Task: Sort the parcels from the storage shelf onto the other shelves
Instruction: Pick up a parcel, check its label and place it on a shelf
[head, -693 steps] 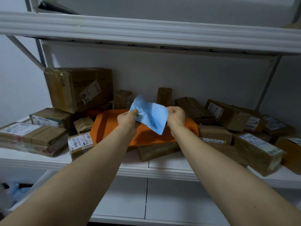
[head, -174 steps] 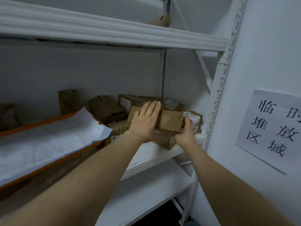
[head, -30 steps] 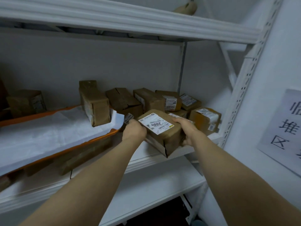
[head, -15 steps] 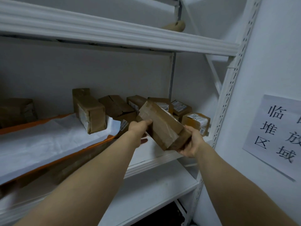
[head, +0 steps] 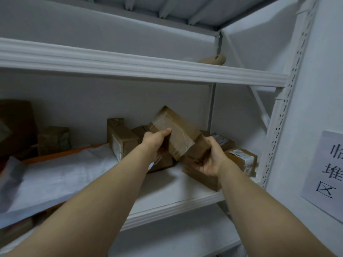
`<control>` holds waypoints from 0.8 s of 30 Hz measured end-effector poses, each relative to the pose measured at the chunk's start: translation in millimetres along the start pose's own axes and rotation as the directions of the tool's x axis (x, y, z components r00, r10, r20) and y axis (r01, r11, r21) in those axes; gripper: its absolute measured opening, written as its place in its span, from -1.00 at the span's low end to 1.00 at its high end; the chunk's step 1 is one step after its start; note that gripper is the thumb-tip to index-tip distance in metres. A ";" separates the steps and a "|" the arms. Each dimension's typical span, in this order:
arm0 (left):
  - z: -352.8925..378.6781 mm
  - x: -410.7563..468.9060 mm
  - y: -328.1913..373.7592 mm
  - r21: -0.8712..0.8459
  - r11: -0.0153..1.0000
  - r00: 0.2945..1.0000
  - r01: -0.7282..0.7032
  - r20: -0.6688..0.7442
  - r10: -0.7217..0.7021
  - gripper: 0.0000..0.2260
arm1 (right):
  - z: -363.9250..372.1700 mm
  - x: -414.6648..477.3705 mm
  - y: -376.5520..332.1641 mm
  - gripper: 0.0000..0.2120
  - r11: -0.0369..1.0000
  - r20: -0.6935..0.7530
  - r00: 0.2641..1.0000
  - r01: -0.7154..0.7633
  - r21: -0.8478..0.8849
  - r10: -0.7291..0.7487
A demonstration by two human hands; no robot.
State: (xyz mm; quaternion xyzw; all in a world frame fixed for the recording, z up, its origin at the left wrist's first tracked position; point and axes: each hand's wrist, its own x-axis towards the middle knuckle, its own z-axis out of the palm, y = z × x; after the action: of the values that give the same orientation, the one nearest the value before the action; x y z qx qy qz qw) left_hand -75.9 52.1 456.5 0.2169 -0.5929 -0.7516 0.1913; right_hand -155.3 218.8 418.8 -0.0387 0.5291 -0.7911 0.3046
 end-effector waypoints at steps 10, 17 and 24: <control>-87.3 -15.9 37.7 -0.147 0.989 0.980 -0.032 -0.199 0.002 -0.35 | 97.9 1.9 -2.4 -0.65 0.981 0.303 0.953 0.066 -0.183 -0.007; -136.4 -29.8 52.7 -0.136 0.986 0.942 -0.100 -0.331 0.050 0.02 | 163.2 3.2 12.3 -0.61 0.963 0.303 0.951 0.138 -0.234 -0.062; -173.6 -46.7 51.7 0.023 0.995 0.944 -0.097 -0.313 0.099 -0.43 | 206.8 6.3 30.7 -0.51 0.906 0.346 0.932 0.237 -0.351 -0.109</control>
State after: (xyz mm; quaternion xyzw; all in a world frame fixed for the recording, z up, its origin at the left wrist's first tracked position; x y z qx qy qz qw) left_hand 60.5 -74.4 476.3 0.3045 -0.5676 -0.6950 0.3196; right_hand -67.7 39.4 481.1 -0.2726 0.6129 -0.6784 0.2999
